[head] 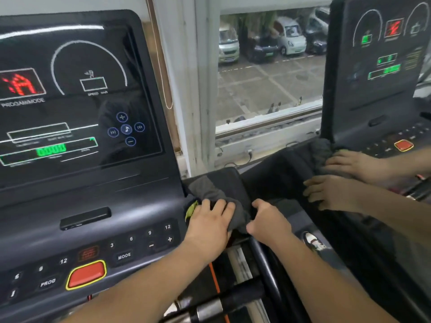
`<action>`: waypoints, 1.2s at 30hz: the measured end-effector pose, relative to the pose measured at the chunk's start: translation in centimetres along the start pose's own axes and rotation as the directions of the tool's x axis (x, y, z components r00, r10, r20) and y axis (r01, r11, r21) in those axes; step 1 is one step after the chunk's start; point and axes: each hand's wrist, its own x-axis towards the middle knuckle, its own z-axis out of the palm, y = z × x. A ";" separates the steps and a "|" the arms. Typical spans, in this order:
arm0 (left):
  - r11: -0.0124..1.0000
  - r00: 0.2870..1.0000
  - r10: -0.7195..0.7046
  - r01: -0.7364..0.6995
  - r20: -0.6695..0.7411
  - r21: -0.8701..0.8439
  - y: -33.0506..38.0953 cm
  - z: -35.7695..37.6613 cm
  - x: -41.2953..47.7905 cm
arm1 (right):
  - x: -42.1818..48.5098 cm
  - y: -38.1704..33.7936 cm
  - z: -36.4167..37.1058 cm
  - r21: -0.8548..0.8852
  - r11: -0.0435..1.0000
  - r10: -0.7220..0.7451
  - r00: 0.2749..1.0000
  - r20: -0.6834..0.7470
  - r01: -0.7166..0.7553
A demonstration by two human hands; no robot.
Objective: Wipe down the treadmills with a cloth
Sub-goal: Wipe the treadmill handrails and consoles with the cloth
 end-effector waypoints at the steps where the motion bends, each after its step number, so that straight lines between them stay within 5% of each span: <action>1: 1.000 1.000 -0.008 0.008 0.009 0.001 0.2 -0.2 0.3 | 0.0 -0.1 -0.1 -0.003 1.000 0.007 1.000 0.003 -0.007; 7: 0.995 0.995 -0.068 0.062 -0.077 -0.074 0.4 -0.2 -0.7 | 0.0 -0.1 -0.1 -0.010 1.000 0.015 1.000 -0.008 -0.015; 15: 0.987 0.985 0.145 -0.151 -0.094 -0.057 -0.2 2.9 -6.2 | 0.7 0.8 0.3 0.091 0.994 0.050 0.999 0.020 -0.052; 22: 0.975 0.988 -0.145 0.153 0.060 -0.158 -0.9 -0.8 2.3 | 0.2 1.2 0.3 0.159 0.987 0.012 1.000 -0.001 -0.012; 30: 0.965 0.963 0.243 -0.228 0.118 -0.130 -4.0 -0.2 1.5 | 0.8 1.7 0.7 0.156 0.988 0.012 0.999 -0.033 -0.007; 36: 0.959 0.984 -0.105 0.139 0.144 -0.247 -4.4 -1.4 11.5 | 1.0 1.4 0.6 0.157 0.987 0.048 0.998 -0.043 -0.040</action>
